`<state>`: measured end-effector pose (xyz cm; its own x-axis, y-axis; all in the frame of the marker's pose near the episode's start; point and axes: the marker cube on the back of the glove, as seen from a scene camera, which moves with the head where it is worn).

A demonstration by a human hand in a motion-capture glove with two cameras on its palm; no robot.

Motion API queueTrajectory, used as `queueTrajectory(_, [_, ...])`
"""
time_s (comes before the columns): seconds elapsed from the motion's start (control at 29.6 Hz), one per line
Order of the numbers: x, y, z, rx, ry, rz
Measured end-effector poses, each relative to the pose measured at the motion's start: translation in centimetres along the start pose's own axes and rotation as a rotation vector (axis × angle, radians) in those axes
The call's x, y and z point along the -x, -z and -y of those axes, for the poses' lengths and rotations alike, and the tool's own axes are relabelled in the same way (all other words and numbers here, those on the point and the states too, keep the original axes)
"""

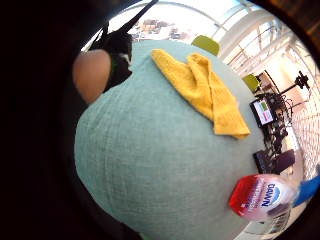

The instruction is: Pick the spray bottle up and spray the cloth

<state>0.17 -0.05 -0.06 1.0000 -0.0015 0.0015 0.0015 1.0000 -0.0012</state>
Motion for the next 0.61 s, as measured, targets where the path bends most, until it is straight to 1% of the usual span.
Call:
queueTrajectory(0.3, [-1.3, -0.1, -0.1, 0.063, -0.066, 0.038])
queueTrajectory(0.61, [-1.5, 0.2, -0.2, 0.069, -0.072, 0.032])
